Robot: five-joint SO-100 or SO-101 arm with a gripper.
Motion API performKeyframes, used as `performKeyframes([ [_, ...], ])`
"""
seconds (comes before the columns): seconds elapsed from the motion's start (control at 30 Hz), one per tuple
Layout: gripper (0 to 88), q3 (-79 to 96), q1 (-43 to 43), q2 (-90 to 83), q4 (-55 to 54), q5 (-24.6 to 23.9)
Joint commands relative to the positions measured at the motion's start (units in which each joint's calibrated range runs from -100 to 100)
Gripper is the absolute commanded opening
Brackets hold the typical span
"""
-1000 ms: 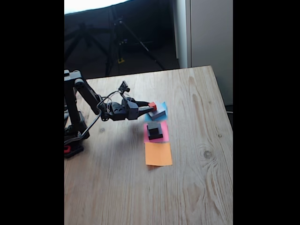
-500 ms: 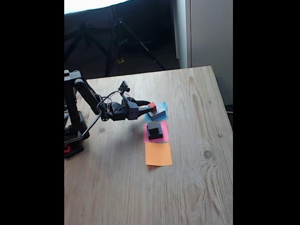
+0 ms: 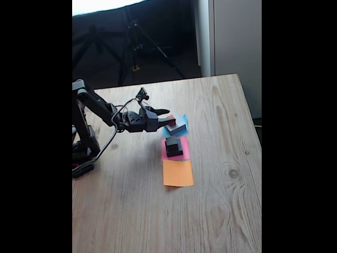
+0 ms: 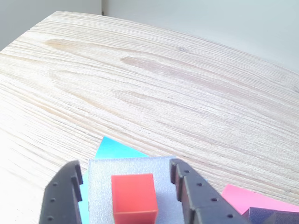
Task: Tower of hanoi
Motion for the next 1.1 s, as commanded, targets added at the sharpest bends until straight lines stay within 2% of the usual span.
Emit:
performKeyframes([
  [0.0, 21.7, -2.6, 0.3, -9.5, 7.6, -3.1],
  [0.1, 20.0, -4.5, 0.1, -16.7, 18.1, -6.3],
  [0.17, 13.1, -7.9, 0.3, -22.4, 28.9, -9.7],
  [0.23, 1.0, -14.0, 0.8, -27.6, 43.4, -12.5],
  [0.37, 0.3, -22.8, 1.3, -36.0, 64.8, -16.5],
  [0.57, 0.3, -36.0, 3.2, -43.1, 91.4, -18.0],
  [0.63, 0.3, -41.7, 4.8, -44.4, 98.5, -21.2],
  [0.8, 0.3, -60.3, 11.1, -44.2, 115.8, -21.7],
  [0.97, 0.3, -75.5, 19.9, -42.3, 129.0, -12.3],
  [1.07, 0.3, -79.6, 24.3, -42.2, 131.3, -11.7],
])
